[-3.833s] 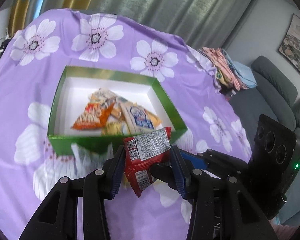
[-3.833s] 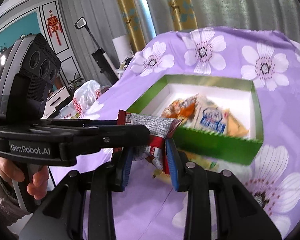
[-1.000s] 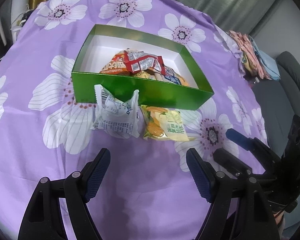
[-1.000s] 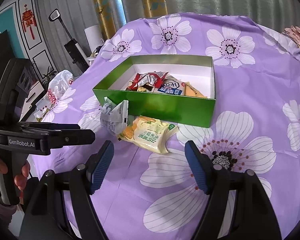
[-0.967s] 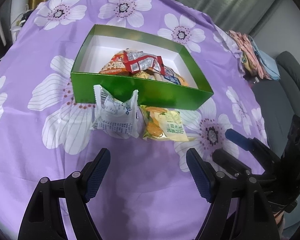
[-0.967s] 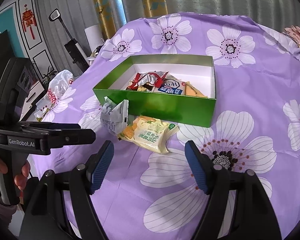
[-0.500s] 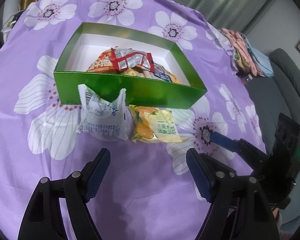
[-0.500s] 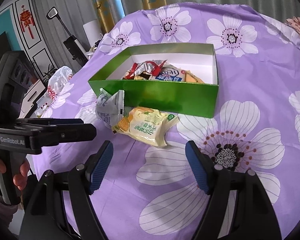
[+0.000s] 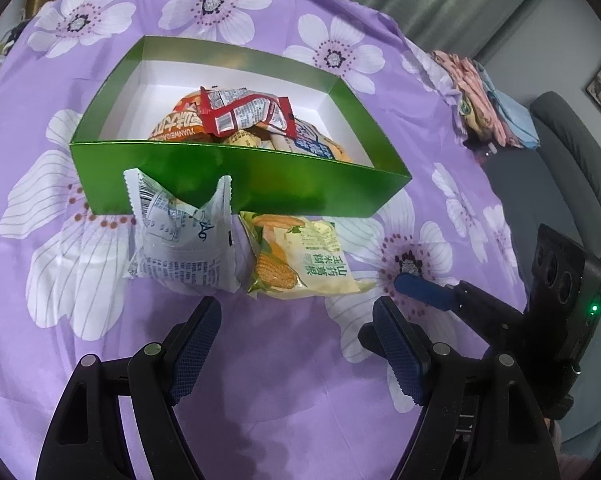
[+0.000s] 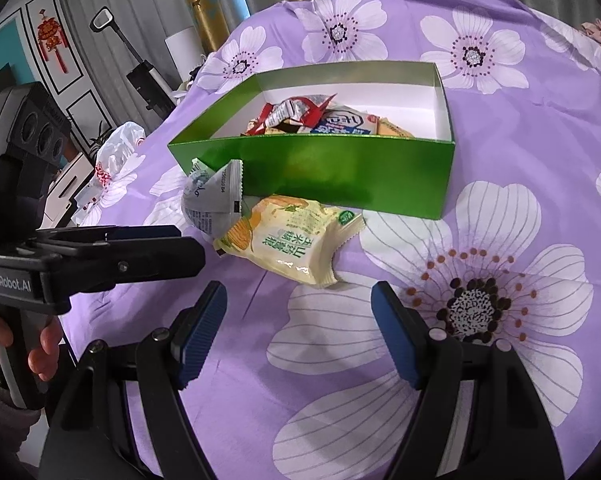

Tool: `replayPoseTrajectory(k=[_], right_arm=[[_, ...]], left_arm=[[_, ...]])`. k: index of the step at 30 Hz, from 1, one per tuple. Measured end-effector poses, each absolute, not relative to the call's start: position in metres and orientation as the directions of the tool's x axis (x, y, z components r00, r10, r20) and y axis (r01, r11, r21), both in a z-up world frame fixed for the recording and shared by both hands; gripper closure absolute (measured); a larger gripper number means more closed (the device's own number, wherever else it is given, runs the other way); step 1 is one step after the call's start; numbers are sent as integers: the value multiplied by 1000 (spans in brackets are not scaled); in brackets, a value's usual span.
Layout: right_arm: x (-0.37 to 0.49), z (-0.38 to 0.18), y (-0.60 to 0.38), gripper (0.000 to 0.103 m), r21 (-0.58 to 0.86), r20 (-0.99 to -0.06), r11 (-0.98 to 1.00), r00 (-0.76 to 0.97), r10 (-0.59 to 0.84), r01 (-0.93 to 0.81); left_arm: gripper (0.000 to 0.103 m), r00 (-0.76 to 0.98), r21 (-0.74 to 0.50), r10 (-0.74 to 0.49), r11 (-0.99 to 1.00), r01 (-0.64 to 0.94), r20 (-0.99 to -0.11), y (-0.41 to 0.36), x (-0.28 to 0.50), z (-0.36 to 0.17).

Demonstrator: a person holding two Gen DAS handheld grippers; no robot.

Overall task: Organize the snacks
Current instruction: 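Move the right gripper down to the yellow corn snack packet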

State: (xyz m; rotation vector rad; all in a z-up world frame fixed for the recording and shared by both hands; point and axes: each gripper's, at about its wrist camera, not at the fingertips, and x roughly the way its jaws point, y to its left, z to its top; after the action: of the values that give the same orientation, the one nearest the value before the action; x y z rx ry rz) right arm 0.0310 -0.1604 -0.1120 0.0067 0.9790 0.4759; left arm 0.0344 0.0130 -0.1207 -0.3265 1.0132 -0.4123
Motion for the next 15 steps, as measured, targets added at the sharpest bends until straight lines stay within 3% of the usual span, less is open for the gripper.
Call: replayPoseTrajectory(k=[15], right_arm=[[47,-134,-155,28,264,-805,884,417,422,-385]], left_arm=[[25,419,-452,-500,866,216,-758,-4,64,-138]])
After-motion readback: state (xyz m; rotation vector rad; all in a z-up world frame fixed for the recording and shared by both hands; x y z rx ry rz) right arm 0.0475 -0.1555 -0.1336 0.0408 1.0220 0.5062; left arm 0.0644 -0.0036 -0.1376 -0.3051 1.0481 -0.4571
